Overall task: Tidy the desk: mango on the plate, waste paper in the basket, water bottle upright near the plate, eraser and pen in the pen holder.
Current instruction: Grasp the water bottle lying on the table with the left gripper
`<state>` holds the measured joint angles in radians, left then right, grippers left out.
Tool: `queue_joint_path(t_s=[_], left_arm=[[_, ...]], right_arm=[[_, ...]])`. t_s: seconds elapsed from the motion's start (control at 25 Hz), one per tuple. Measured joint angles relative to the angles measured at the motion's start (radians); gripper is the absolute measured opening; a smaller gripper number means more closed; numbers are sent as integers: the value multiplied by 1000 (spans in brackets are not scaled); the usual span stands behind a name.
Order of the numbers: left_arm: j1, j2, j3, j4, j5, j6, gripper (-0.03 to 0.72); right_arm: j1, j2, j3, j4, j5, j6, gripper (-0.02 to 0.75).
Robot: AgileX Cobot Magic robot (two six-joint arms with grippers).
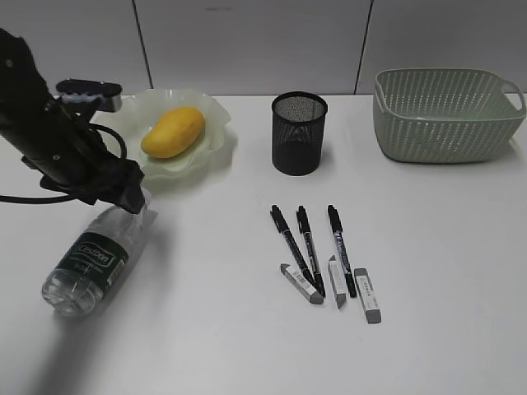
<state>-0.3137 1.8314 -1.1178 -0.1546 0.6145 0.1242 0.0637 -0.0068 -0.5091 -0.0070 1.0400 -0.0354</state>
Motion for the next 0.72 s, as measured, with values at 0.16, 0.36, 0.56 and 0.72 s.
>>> queue_joint_path(t_s=[0.16, 0.36, 0.56, 0.72], left_arm=[[-31, 69, -30, 25, -8, -21, 564], [-33, 134, -31, 86, -4, -74, 552], [-33, 139, -31, 101, -9, -78, 439], [-33, 99, 1, 104, -25, -78, 436]], right_arm=[[0, 0, 0, 0, 0, 0, 430], [0, 0, 0, 0, 0, 0, 399], [0, 0, 0, 0, 0, 0, 361], [0, 0, 0, 0, 0, 0, 330]])
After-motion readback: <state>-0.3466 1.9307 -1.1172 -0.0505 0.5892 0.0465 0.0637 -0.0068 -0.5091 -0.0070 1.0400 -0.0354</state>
